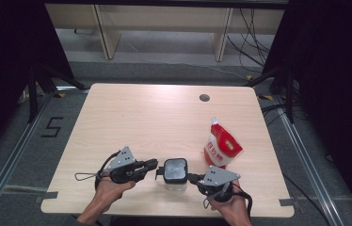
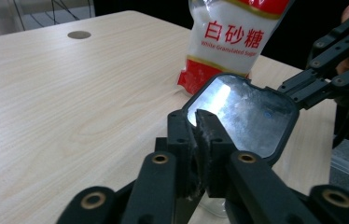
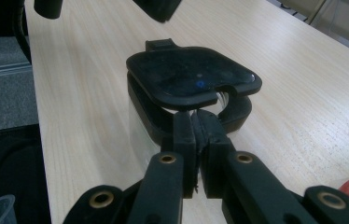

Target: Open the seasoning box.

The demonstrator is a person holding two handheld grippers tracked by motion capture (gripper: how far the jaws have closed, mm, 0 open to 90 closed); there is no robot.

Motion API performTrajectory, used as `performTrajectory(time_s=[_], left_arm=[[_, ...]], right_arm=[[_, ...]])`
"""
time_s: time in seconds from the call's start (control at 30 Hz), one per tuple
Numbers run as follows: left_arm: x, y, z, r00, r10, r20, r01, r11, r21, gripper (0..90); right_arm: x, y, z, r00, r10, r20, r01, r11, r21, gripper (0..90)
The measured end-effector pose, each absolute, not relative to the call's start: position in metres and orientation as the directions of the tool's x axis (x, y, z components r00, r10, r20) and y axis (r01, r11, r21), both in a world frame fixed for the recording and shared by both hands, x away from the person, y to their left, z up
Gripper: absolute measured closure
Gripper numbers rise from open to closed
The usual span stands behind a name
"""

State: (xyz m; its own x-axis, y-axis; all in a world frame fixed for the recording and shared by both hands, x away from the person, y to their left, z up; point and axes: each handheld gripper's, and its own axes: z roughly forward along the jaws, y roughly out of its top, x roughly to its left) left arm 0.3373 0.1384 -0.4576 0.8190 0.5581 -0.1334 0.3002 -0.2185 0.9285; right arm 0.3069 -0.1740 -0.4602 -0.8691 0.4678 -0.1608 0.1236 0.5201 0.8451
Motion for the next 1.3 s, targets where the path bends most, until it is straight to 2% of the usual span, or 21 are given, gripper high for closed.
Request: performTrajectory(time_s=[0.1, 0.2, 0.3, 0.4, 0.43, 0.7, 0.87, 1.17, 1.3], left_arm=[[0.337, 0.148, -0.463, 0.819, 0.563, -0.111, 0.295, -0.246, 0.923, 75.3], [0.335, 0.152, -0.474, 0.842, 0.53, -0.101, 0.282, -0.273, 0.92, 71.1], [0.333, 0.149, -0.482, 0.859, 0.51, -0.052, 0.255, -0.337, 0.906, 65.7], [0.335, 0.146, -0.487, 0.864, 0.5, -0.057, 0.263, -0.352, 0.898, 63.3], [0.337, 0.145, -0.489, 0.877, 0.48, -0.034, 0.237, -0.369, 0.899, 62.4], [0.341, 0.135, -0.504, 0.875, 0.48, -0.054, 0.272, -0.397, 0.877, 58.1], [0.343, 0.13, -0.507, 0.884, 0.466, -0.033, 0.255, -0.421, 0.87, 59.7], [0.343, 0.127, -0.507, 0.892, 0.452, -0.011, 0.226, -0.426, 0.876, 72.6], [0.341, 0.127, -0.506, 0.889, 0.458, -0.01, 0.231, -0.428, 0.874, 73.0]], right_arm=[[0.307, -0.173, -0.459, -0.87, 0.468, -0.153, 0.124, 0.509, 0.851, 87.5], [0.307, -0.173, -0.457, -0.866, 0.473, -0.159, 0.123, 0.51, 0.852, 87.5], [0.309, -0.17, -0.455, -0.868, 0.469, -0.162, 0.115, 0.507, 0.854, 87.4], [0.31, -0.168, -0.452, -0.865, 0.471, -0.171, 0.105, 0.503, 0.858, 87.4], [0.309, -0.167, -0.451, -0.869, 0.465, -0.167, 0.105, 0.505, 0.857, 87.3], [0.31, -0.162, -0.446, -0.869, 0.462, -0.177, 0.09, 0.499, 0.862, 87.4], [0.311, -0.159, -0.443, -0.869, 0.459, -0.184, 0.078, 0.494, 0.866, 87.4], [0.312, -0.15, -0.435, -0.874, 0.445, -0.193, 0.062, 0.497, 0.866, 87.4], [0.313, -0.143, -0.431, -0.877, 0.441, -0.192, 0.058, 0.493, 0.868, 87.4]])
